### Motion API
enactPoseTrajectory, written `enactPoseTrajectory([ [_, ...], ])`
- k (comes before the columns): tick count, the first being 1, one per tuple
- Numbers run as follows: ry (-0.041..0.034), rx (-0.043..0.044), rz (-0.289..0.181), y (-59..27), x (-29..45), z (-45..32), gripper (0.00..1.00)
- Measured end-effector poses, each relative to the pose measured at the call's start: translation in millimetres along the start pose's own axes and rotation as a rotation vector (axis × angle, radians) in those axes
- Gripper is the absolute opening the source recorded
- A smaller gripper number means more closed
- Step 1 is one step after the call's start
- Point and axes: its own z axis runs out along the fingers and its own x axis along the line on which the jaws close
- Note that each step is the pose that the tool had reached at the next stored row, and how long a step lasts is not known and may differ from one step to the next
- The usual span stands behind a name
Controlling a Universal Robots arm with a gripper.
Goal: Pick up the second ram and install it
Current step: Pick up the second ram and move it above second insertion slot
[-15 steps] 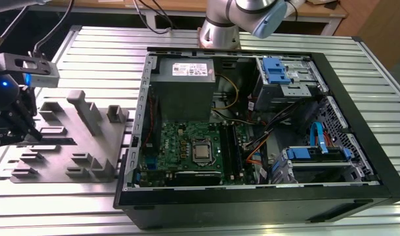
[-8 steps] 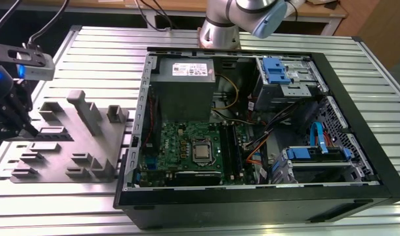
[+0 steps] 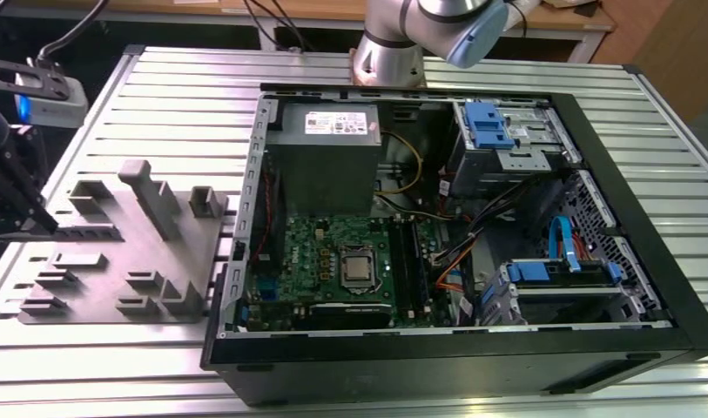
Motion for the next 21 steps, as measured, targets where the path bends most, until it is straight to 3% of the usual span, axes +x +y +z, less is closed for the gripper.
enactPoseTrajectory([
  [21,0.0,0.0,0.0,2.1,-1.4,-60.8,0.08],
])
